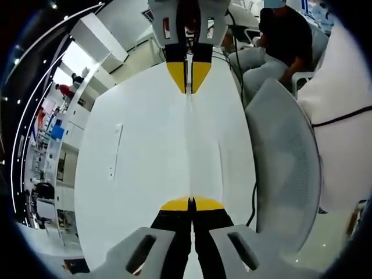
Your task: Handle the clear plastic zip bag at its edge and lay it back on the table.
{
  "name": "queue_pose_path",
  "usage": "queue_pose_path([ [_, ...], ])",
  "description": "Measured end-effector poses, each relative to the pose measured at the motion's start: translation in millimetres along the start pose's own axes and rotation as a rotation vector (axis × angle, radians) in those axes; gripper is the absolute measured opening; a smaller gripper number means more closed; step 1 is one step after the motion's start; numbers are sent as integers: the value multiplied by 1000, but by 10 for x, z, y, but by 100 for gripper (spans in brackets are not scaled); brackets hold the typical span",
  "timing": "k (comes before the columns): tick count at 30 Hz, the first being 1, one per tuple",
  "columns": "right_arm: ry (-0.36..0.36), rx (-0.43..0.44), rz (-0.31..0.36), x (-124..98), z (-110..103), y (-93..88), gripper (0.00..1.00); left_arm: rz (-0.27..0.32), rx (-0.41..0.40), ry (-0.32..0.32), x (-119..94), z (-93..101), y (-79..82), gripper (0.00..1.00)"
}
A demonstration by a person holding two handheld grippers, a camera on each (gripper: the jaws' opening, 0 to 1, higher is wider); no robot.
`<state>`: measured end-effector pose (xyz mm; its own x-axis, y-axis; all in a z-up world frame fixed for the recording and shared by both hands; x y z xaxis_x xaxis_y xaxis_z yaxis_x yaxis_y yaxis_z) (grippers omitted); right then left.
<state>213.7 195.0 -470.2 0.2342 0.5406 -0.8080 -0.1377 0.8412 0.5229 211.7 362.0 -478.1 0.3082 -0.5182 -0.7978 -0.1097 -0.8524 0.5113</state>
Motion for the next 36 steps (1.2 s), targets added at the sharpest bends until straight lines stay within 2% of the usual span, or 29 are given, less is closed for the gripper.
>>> queue_pose_path([
  [20, 53, 84, 98, 13, 40, 228, 4, 17, 5, 8, 8, -14, 24, 0],
  [30, 84, 133, 174, -20, 91, 466, 5, 19, 3, 13, 4, -15, 26, 0],
  [36, 90, 122, 160, 56, 122, 491, 4, 23, 2, 16, -2, -10, 40, 0],
])
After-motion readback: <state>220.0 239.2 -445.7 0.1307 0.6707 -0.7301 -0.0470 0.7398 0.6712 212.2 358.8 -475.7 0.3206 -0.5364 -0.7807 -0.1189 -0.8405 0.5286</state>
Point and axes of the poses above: the point that each gripper's makers call its tool centre point, and the gripper's own axes: x roughly forward along the fingers, z roughly to its right, y roughly out of its top, the point moved 7 cm from there along -x, roughly backward along the fingers, and after that the axes turned 9 degrees about z, right-handed, at the moved point
